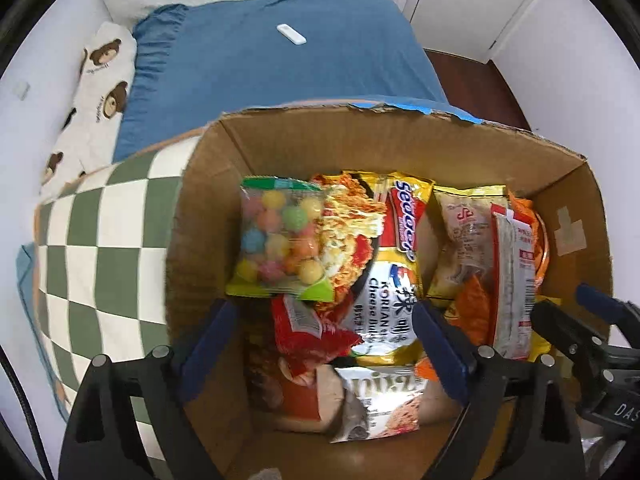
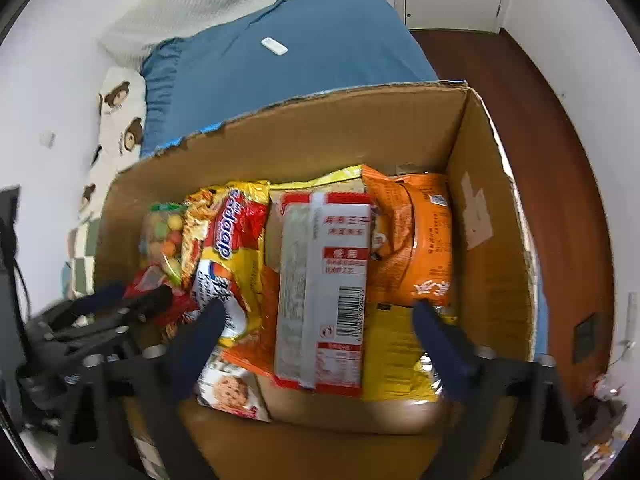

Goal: Organize snacks
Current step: 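Open both grippers to drop the packets into the box and lift away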

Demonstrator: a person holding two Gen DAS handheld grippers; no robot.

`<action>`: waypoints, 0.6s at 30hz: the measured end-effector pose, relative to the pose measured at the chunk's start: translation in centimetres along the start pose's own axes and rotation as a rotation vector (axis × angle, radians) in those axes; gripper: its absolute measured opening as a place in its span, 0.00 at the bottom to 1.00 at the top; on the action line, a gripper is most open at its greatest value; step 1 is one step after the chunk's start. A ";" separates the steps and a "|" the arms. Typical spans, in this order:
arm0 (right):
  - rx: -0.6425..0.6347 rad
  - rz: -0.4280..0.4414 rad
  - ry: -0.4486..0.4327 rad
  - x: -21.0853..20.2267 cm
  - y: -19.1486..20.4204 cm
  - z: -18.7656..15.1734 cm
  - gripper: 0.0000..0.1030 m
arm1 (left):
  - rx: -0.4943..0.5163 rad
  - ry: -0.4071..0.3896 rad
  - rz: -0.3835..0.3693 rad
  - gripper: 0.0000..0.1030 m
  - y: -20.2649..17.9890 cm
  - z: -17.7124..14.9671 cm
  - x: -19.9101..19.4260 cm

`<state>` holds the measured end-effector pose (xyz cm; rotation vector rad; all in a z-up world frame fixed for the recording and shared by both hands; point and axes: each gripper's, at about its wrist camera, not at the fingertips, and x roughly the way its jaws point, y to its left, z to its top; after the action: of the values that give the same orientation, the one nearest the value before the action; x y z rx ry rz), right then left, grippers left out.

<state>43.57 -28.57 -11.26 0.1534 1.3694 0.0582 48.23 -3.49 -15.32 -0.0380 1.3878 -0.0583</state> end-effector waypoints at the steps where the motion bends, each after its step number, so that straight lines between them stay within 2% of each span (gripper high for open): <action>1: -0.006 -0.014 -0.001 0.1 0.3 -0.1 0.95 | -0.004 0.003 -0.001 0.89 0.1 -0.1 0.0; 8: -0.038 -0.063 -0.018 -1.0 0.0 -1.5 0.97 | -0.009 -0.021 0.013 0.89 0.6 -1.3 -1.1; 18: -0.077 -0.078 -0.086 -3.3 0.3 -4.5 0.97 | -0.026 -0.129 0.016 0.89 0.8 -4.2 -5.1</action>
<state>38.54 -28.41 -8.92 0.0376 1.2845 0.0381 43.17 -2.34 -11.13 -0.0515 1.2594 -0.0240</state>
